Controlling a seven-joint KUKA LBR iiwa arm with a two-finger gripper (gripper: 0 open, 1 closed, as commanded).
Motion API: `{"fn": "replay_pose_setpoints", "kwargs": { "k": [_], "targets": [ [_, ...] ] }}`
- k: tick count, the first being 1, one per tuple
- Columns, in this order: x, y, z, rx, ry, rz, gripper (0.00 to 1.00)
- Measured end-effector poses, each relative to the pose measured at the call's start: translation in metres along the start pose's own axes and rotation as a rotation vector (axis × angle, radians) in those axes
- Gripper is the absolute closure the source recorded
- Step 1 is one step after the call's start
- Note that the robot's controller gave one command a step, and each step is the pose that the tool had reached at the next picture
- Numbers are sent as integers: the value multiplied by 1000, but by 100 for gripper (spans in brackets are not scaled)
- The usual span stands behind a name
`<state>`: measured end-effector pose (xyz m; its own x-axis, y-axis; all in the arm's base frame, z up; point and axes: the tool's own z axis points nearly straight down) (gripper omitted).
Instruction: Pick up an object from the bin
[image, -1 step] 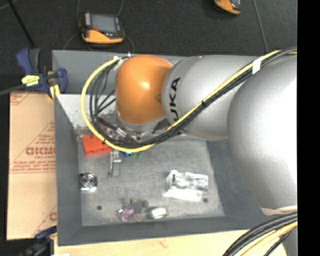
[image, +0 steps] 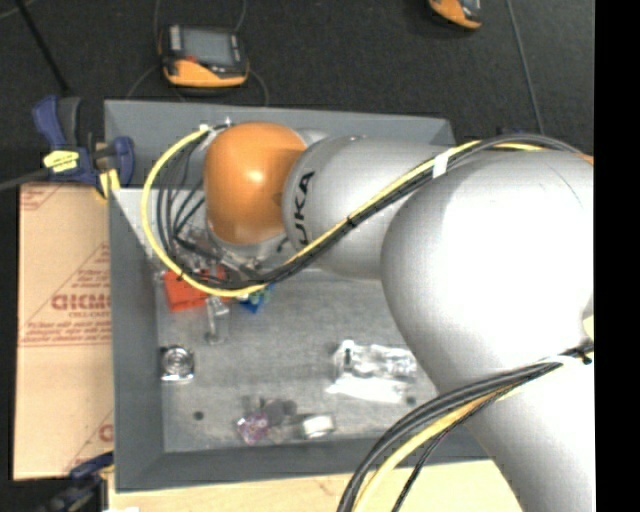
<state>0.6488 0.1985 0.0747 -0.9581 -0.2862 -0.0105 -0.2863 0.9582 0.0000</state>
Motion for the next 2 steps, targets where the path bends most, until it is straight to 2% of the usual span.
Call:
{"fn": "replay_pose_setpoints", "kwargs": {
  "k": [1,2],
  "targets": [
    [-4,0,-8,-2,-15,6,100],
    [3,-23,-132,2,-3,-11,100]
  ]
}}
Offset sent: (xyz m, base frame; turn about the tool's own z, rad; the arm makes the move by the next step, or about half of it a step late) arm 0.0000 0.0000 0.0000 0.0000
